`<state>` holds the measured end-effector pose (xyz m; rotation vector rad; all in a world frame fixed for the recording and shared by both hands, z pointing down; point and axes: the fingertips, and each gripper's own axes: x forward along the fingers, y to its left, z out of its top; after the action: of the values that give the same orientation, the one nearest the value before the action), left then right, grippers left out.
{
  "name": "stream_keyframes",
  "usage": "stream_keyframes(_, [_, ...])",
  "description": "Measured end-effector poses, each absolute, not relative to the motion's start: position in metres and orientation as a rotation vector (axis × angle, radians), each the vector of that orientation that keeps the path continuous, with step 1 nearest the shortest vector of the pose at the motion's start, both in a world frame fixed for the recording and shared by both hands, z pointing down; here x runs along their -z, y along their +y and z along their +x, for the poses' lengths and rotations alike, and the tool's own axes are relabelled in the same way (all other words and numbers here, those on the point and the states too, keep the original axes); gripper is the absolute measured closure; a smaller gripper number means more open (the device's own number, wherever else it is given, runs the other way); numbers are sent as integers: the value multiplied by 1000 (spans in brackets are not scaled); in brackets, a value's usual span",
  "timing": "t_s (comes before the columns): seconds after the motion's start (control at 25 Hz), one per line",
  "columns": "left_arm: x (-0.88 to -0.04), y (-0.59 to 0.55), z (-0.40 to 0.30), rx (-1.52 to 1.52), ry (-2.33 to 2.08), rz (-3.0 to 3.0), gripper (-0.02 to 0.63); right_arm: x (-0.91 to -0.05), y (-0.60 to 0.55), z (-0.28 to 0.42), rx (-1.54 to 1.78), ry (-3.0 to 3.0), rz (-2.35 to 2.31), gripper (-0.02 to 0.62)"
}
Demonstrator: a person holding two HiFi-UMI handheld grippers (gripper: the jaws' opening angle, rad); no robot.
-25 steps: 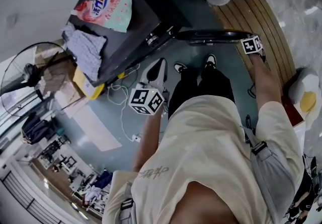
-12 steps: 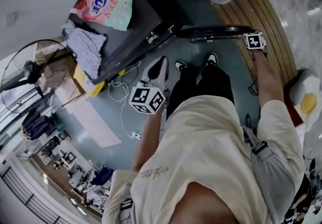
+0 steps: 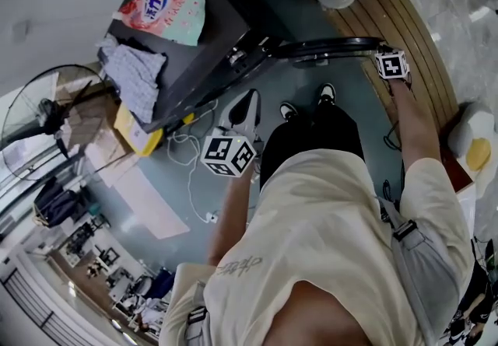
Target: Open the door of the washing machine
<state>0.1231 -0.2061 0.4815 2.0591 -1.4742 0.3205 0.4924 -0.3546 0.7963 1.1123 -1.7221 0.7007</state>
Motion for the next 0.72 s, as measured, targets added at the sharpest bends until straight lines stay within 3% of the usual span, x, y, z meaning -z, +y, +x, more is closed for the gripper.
stream_keyframes(0.36, [-476, -179, 110, -271, -1481, 2118, 588, -762, -289, 472, -567, -1803, 975, 572])
stream_keyframes(0.72, [-463, -137, 59, -220, -1590, 2096, 588, -703, -231, 393, -606, -1982, 963, 592])
